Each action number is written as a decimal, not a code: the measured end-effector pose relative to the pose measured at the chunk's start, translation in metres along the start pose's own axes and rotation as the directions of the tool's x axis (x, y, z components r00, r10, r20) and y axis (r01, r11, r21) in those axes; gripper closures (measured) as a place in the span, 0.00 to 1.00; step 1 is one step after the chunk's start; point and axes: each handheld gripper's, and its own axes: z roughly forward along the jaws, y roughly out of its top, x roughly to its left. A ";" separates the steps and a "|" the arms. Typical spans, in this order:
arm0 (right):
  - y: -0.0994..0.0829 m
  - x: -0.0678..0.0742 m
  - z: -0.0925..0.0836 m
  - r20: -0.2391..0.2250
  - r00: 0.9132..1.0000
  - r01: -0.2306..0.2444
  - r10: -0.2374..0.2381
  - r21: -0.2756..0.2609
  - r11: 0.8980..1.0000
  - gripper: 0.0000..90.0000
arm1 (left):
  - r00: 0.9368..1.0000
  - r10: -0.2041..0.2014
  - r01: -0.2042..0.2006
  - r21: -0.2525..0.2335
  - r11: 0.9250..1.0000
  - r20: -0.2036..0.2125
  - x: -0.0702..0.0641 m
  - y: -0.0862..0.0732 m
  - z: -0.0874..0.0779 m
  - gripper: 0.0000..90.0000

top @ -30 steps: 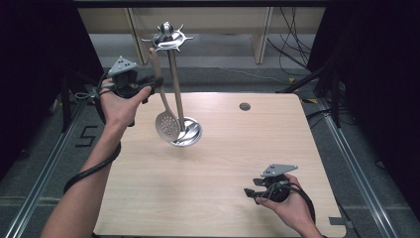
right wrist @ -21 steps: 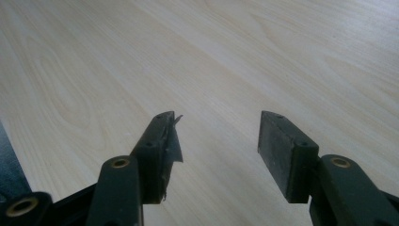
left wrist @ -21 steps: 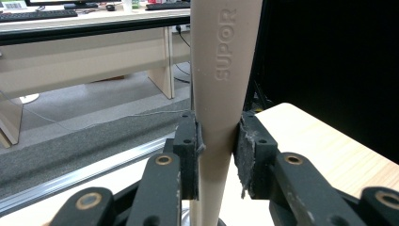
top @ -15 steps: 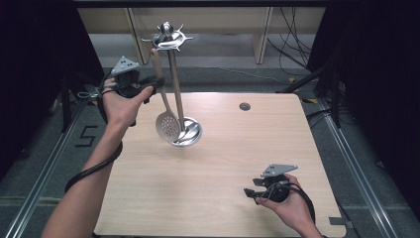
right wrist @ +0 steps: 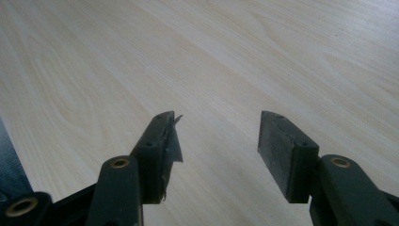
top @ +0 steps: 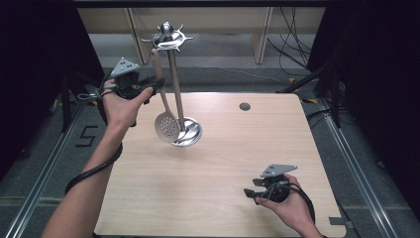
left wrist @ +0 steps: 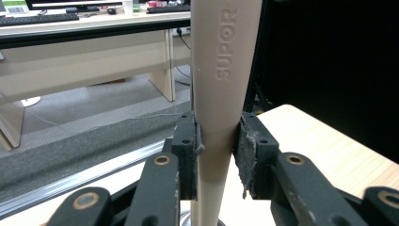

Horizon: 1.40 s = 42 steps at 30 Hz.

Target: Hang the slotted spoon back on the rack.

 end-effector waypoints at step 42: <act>0.000 0.000 0.000 0.001 0.999 0.036 -0.036 0.002 0.999 0.52 | 0.991 -0.099 0.108 0.106 0.989 -0.087 0.002 -0.246 -0.117 0.38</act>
